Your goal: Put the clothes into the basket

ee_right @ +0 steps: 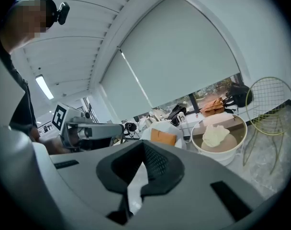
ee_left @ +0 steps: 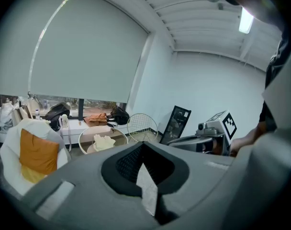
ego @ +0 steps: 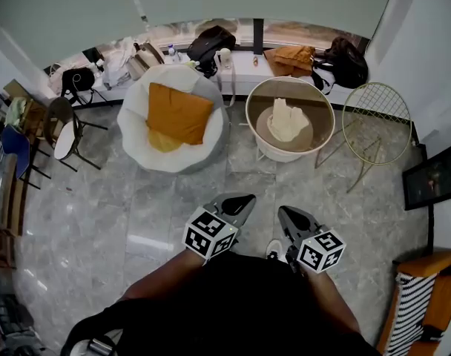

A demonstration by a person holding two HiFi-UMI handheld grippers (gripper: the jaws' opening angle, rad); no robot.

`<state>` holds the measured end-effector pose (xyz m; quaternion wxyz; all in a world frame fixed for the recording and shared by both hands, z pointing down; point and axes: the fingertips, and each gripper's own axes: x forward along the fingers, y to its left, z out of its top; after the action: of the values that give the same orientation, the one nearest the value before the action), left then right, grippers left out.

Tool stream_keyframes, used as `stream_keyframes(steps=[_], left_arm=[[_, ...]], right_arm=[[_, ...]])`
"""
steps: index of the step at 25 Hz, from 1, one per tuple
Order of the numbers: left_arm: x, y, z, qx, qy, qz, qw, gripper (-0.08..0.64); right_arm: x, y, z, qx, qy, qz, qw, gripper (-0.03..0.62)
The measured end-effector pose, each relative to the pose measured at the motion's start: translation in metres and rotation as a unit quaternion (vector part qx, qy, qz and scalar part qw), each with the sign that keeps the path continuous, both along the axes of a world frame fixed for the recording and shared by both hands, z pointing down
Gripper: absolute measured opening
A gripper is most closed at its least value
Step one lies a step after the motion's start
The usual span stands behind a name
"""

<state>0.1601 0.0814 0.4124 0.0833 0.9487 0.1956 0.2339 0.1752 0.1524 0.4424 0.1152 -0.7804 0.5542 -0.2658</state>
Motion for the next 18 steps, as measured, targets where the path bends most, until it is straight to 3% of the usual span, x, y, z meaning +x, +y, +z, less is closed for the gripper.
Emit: stream_keyframes(steps=[5,10,18], left_arm=[[0.004,-0.001,0.005,-0.048,-0.017,-0.013,0.9986,0.0],[0.009,-0.002,0.004,-0.04,-0.015,-0.018,0.9989,0.0],[0.014,0.008,0.009,-0.02,-0.009,-0.024,0.9995,0.0]], right_arm=[[0.006,0.001,-0.011,0.051,-0.025,0.006,0.998,0.014],[0.017,0.005,-0.005,0.027,-0.016,0.016,0.999,0.015],[0.025,0.018,0.0,0.025,-0.008,0.015,1.0,0.015]])
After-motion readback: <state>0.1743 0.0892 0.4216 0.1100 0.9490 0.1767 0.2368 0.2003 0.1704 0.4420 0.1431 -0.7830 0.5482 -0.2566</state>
